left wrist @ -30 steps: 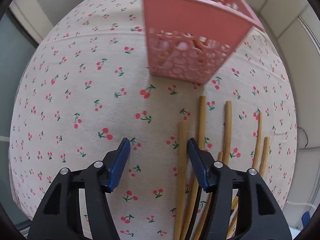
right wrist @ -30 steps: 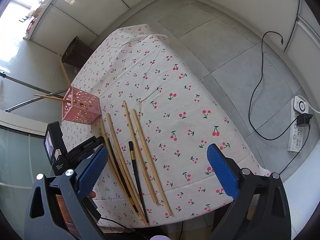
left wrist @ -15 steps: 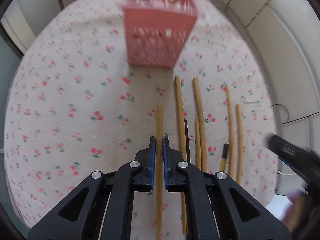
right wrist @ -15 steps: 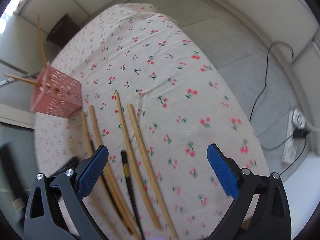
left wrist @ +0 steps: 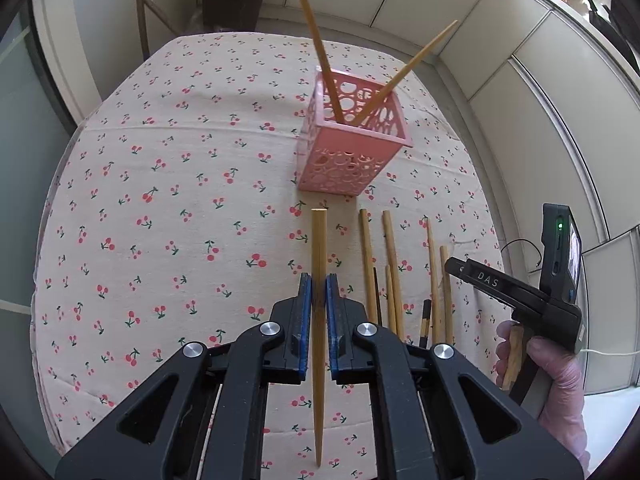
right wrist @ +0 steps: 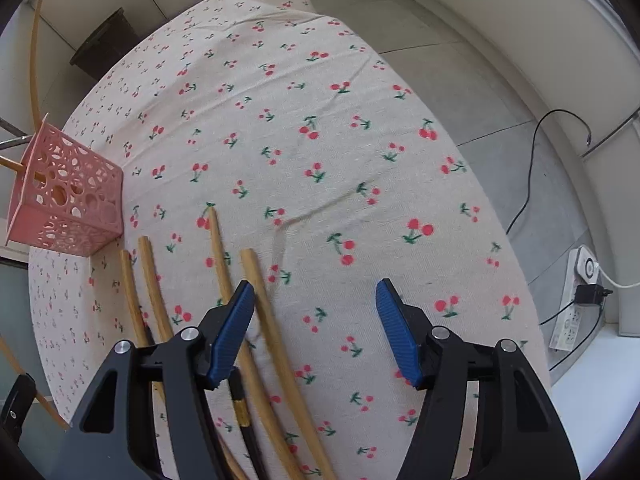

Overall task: Organize utensils
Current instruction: 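Close the left tool on another chopstick while the right tool grasps one, then lift both chopsticks upright and bring them above the pink basket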

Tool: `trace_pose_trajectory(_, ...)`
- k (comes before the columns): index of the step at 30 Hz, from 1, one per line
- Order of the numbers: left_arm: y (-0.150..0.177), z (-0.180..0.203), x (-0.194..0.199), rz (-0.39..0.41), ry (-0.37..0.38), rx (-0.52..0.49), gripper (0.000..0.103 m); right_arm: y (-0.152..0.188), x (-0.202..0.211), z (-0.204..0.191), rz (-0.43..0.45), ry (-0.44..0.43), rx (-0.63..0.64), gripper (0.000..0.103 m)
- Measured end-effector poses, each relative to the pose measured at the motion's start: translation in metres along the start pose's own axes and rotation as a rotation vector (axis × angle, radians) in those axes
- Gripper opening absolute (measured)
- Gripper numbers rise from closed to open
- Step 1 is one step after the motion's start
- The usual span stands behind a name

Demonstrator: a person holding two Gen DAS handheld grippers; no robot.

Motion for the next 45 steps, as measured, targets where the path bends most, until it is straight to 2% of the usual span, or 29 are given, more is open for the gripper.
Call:
trace_pose_trajectory(6, 0.000, -0.002, 0.000, -0.006, 0.000, 0.005, 0.007, 0.007, -0.005, -0.013, 0.038, 0.092, 0.101, 0.063)
trace_pose_trajectory(8, 0.000, 0.000, 0.000, -0.004, -0.006, -0.002, 0.007, 0.010, -0.004, -0.018, 0.063, 0.110, 0.149, 0.050)
trace_pose_trajectory(9, 0.000, 0.001, -0.001, -0.002, -0.010, -0.008, 0.007, 0.012, -0.003, -0.025, 0.072, 0.091, 0.185, 0.026)
trace_pose_trajectory(10, 0.000, 0.002, 0.000, 0.000, -0.011, -0.015, 0.007, 0.015, -0.002, -0.029, 0.072, 0.088, 0.204, 0.008)
trace_pose_trajectory(13, -0.002, 0.006, 0.002, 0.020, 0.007, -0.031, 0.007, 0.022, -0.002, -0.033, 0.048, 0.057, 0.222, 0.008)
trace_pose_trajectory(15, -0.005, 0.008, 0.010, 0.058, 0.030, -0.035, 0.007, 0.023, 0.001, -0.030, 0.013, -0.018, 0.175, 0.008)
trace_pose_trajectory(18, -0.011, 0.009, 0.027, 0.122, 0.056, -0.037, 0.007, 0.018, 0.018, -0.021, 0.030, -0.098, 0.120, 0.008)
trace_pose_trajectory(21, -0.015, 0.011, 0.047, 0.192, 0.070, -0.037, 0.007, 0.007, 0.051, -0.010, 0.080, -0.187, 0.050, 0.008)
trace_pose_trajectory(26, -0.019, 0.016, 0.073, 0.266, 0.087, -0.035, 0.007, -0.001, 0.115, 0.003, 0.202, -0.304, -0.016, 0.008)
trace_pose_trajectory(32, -0.023, 0.021, 0.098, 0.330, 0.098, -0.044, 0.007, 0.004, 0.173, 0.013, 0.314, -0.377, -0.012, 0.008)
trace_pose_trajectory(37, -0.028, 0.022, 0.115, 0.377, 0.095, -0.036, 0.007, -0.001, 0.204, 0.013, 0.380, -0.427, -0.027, 0.008)
trace_pose_trajectory(43, -0.051, 0.019, 0.138, 0.427, 0.084, -0.011, 0.007, -0.022, 0.251, 0.006, 0.440, -0.524, -0.072, 0.008)
trace_pose_trajectory(45, -0.066, 0.018, 0.155, 0.469, 0.083, -0.004, 0.007, -0.029, 0.266, 0.001, 0.459, -0.556, -0.079, 0.008)
Point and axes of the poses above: each gripper's, at about its wrist camera, not at the fingertips, and x roughly against the way its jaws point, z to its right, y to its underside, the point moved 7 cm from there along -x, roughly the way its jaws point, and after that the axes turned 10 degrees about -x, right-handed, at the moved point
